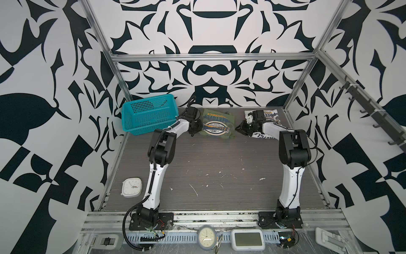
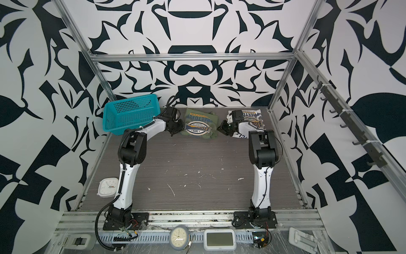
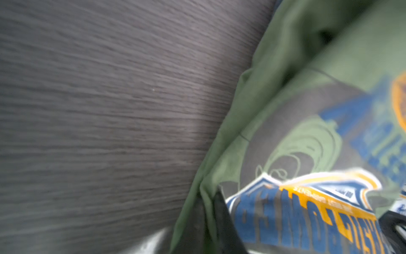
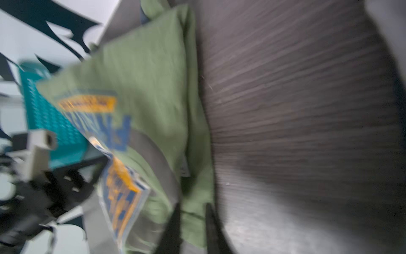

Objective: Fold and stack the tank tops
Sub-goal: 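Grasp the folded green shirt's edges with both grippers and lift it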

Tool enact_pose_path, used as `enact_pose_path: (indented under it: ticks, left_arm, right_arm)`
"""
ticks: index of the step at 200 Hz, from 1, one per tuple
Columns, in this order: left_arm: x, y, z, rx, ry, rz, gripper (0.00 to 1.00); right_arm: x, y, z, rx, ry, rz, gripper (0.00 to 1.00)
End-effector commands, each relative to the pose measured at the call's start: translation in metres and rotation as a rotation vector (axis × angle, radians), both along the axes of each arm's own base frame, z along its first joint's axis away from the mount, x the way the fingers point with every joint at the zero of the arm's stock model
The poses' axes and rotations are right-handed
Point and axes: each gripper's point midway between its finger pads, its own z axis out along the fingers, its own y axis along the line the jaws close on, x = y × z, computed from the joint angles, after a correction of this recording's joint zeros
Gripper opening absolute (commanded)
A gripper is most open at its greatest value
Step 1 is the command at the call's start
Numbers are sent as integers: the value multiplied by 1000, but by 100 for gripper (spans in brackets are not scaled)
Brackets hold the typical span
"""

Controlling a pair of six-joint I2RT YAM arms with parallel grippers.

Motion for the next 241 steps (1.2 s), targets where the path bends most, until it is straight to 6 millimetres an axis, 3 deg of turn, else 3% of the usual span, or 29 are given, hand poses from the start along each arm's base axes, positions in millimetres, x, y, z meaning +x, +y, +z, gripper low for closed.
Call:
enact_pose_path:
  ticks: [1,27,45,73,107,132,163,207,241]
  left_arm:
    - [-23,4,-7,22,68,-27,20]
    - [-30,-2,13,-25,40,-42,24]
    - [-39,-8,24,-46,27,-58,26]
    - [-48,-4,31,-37,24,-40,33]
    - [-32,11,42,-7,-15,14,50]
    - [-17,18,29,18,21,40,63]
    - [-4,14,7,42,50,24,76]
    - [8,6,-13,27,75,22,79]
    - [12,0,-25,5,90,17,73]
  right_arm:
    - [5,-8,42,-34,-96,14,46]
    - [-4,-13,60,-66,-131,-1,53]
    - [-11,-2,66,-78,-146,26,54]
    - [-15,28,58,-126,-149,104,55]
    - [-8,46,44,-254,-134,147,57]
    - [-2,37,22,-320,-77,126,62]
    - [-1,33,13,-345,-61,122,70]
    - [5,26,6,-388,-36,112,76]
    - [8,40,-11,-302,3,152,81]
